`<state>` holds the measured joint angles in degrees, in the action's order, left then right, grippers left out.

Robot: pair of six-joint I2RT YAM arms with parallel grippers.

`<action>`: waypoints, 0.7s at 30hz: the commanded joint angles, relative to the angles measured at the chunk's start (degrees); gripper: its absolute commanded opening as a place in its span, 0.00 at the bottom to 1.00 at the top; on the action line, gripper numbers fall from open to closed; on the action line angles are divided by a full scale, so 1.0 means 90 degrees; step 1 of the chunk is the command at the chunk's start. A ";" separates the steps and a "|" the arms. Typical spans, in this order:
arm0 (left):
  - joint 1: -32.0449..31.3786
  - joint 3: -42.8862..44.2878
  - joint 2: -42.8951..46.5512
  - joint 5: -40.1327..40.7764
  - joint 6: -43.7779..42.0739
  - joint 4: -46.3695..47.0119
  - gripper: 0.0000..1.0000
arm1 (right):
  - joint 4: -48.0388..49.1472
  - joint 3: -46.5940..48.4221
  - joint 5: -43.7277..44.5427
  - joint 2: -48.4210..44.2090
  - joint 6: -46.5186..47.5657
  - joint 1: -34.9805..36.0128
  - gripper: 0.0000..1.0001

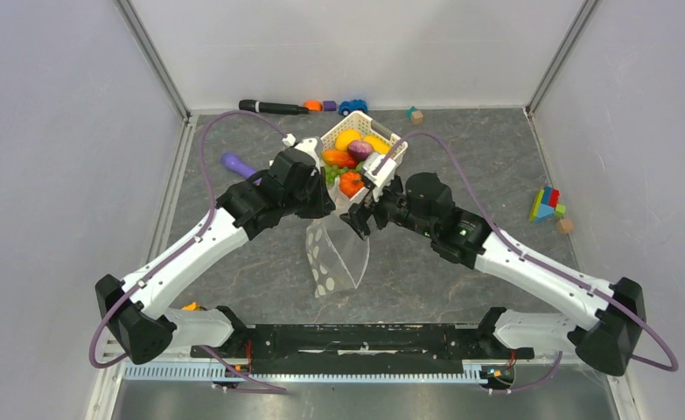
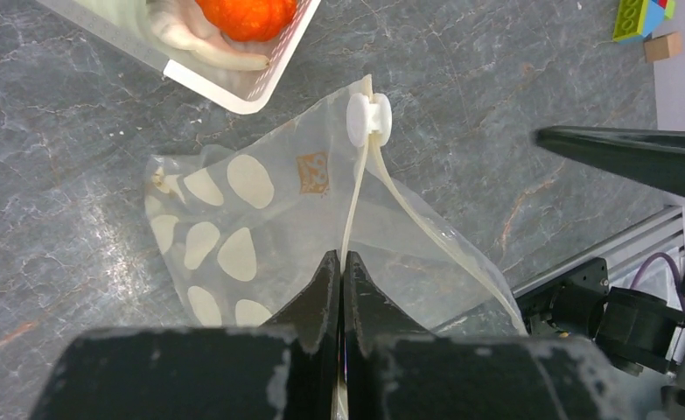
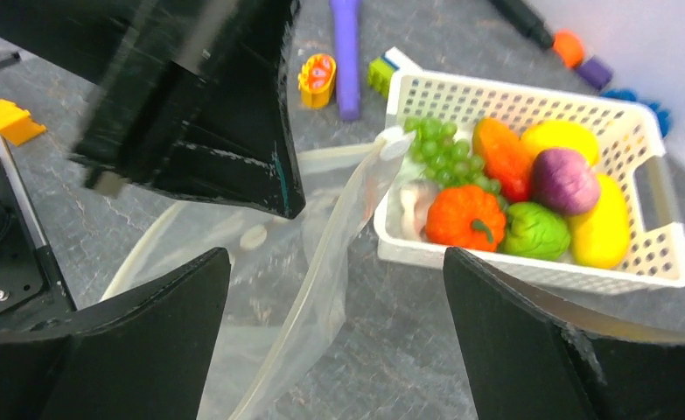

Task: Place the food in the zip-top bag and seal the zipper
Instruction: Open the zipper of the food storage bag at the center of the board.

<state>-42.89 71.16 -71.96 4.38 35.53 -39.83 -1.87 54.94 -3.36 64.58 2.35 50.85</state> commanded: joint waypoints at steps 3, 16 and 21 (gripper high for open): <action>-0.0029 0.0498 -0.0180 0.0042 -0.0570 -0.0602 0.02 | -0.1354 0.0491 0.0193 0.0728 -0.0672 -0.0077 0.77; -0.0029 0.1424 -0.0520 0.2717 -0.1846 -0.3028 0.12 | -0.2216 0.0213 0.2448 0.0805 -0.1047 -0.0669 0.00; -0.0029 0.1296 -0.0616 0.2272 -0.1583 -0.2787 0.47 | -0.1584 0.0226 0.1899 0.0831 -0.1486 -0.0677 0.00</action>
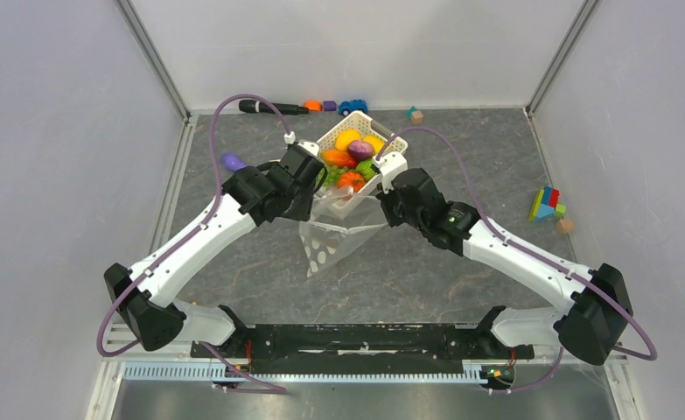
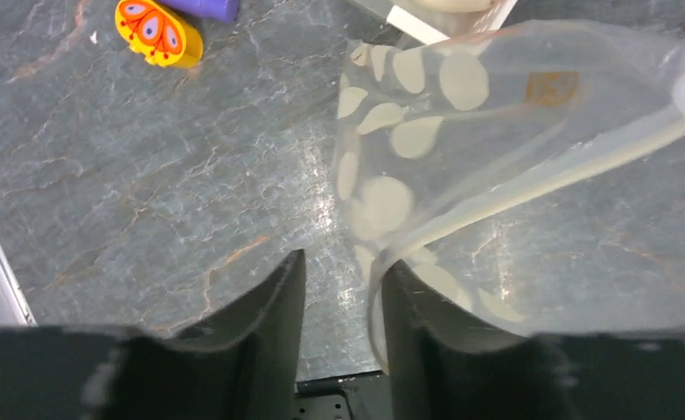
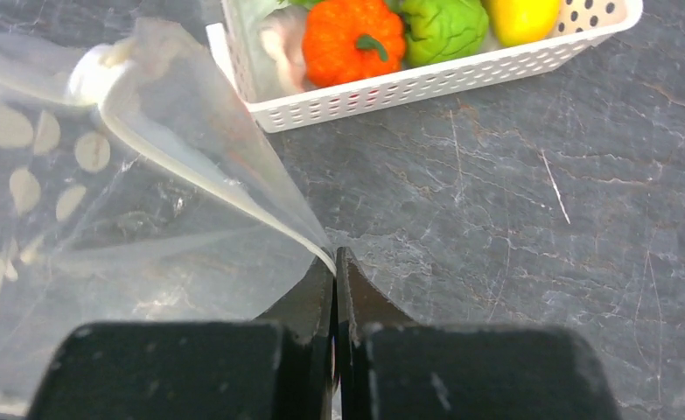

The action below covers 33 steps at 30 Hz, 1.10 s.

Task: Place the food in the zip-top bag and seal the zipper
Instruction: Open the zipper of the food storage bag at the center of the board.

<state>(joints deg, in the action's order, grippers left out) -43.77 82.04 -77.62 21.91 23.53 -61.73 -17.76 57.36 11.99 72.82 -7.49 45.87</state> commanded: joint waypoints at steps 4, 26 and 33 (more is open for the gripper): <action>0.0068 -0.0211 0.0035 -0.0592 0.0200 0.0427 0.67 | 0.1069 -0.0065 -0.0820 -0.0008 -0.0811 -0.0073 0.00; 0.0222 -0.0223 0.0927 0.1815 0.0621 -0.0590 0.02 | 0.1919 -0.0133 -0.3050 0.0433 0.0356 -0.0781 0.00; 0.0242 -0.0314 0.0394 0.0420 0.0316 -0.0013 0.02 | 0.2670 0.0448 -0.4657 0.0839 0.0235 -0.0780 0.65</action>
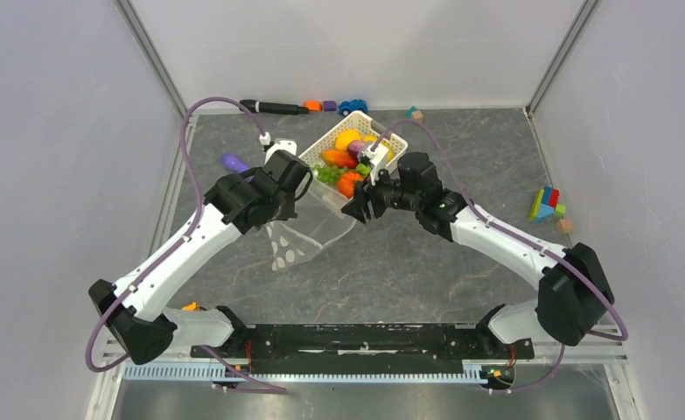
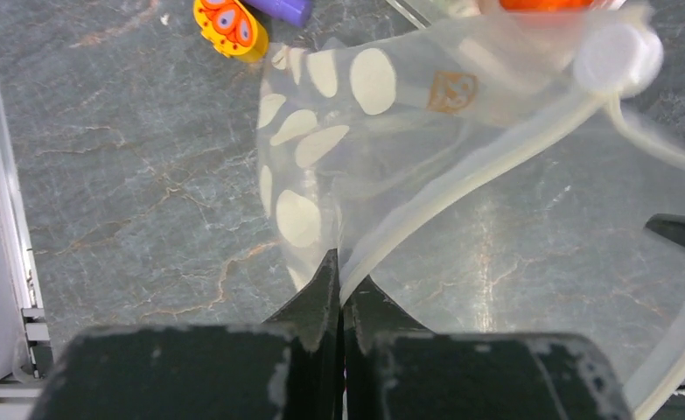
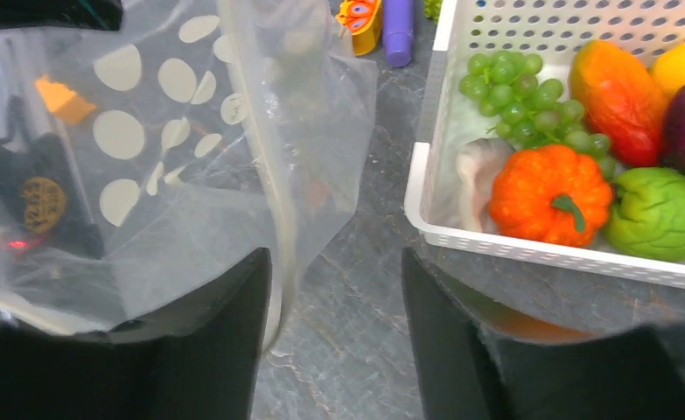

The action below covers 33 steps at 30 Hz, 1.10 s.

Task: Place the food in the zip-top bag and seal the zipper
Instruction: Open the zipper of the food storage bag at the center of the board, then pick up the fake vegetable from the bin.

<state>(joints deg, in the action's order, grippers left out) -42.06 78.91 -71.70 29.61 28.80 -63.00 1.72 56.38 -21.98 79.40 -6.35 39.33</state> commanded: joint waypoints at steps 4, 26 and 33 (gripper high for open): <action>0.0129 0.0284 -0.0721 -0.0526 -0.0296 0.0135 0.02 | 0.0458 0.0899 -0.1073 -0.0049 0.0147 -0.0082 0.98; 0.1814 0.0513 -0.0791 -0.0700 -0.0280 0.0134 0.02 | -0.0667 0.3262 0.1820 0.2650 -0.0894 -0.1550 0.98; 0.1986 0.0378 -0.0595 -0.0698 -0.0257 0.0250 0.02 | -0.0655 0.4219 0.2103 0.3890 -0.0976 -0.1475 0.98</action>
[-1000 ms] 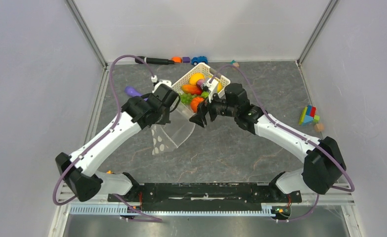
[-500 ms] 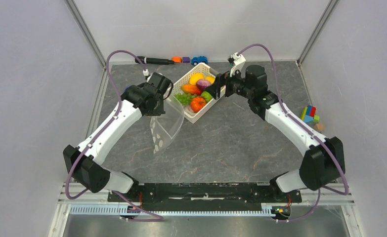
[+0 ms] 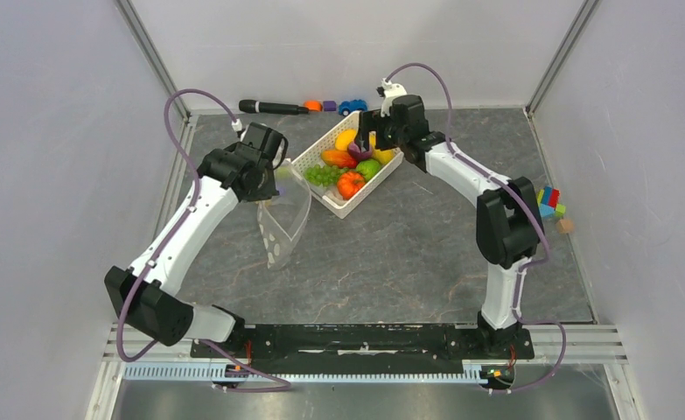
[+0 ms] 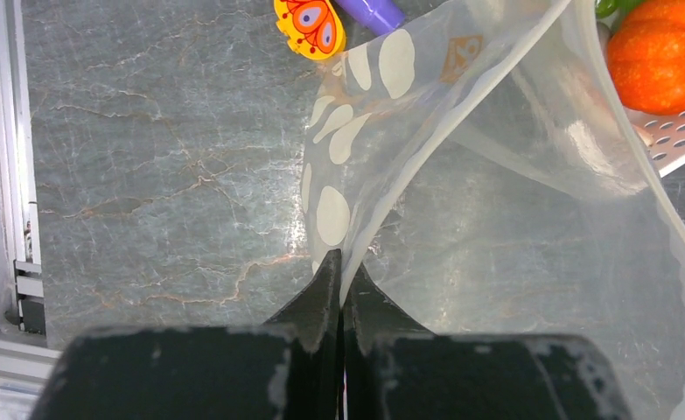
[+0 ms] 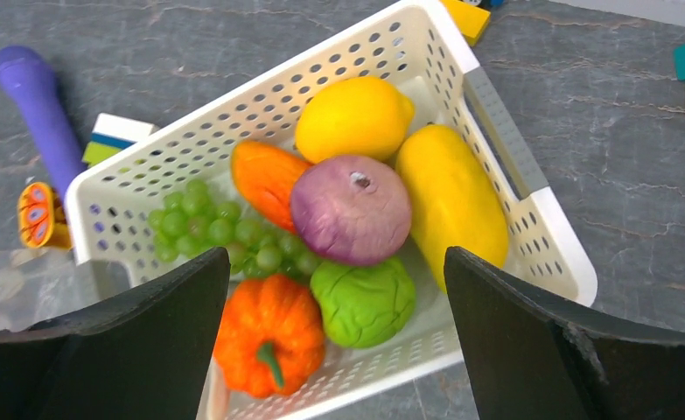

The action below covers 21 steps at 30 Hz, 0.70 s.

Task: Place the food in the zip-top bag and seal the zipper
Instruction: Pick up the fake vegetable from the bin.

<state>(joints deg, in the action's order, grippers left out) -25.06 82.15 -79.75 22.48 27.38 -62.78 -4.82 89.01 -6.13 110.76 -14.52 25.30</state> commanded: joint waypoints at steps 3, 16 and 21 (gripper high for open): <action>0.0108 -0.0164 0.0355 -0.0111 -0.0127 0.0409 0.02 | 0.0220 0.0855 0.0495 0.0764 -0.0065 0.0174 0.98; 0.0109 -0.0425 0.0396 -0.0620 -0.0176 0.0645 0.02 | 0.0682 0.1371 0.1219 0.1837 -0.0161 0.0363 0.98; 0.0106 -0.0553 0.0470 -0.0905 -0.0195 0.0817 0.02 | 0.0819 0.1299 0.1212 0.1967 -0.0280 0.0362 0.91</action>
<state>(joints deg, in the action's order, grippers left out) -24.34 77.87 -77.56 17.17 27.35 -58.39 -1.15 98.56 3.55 127.85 -15.68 28.51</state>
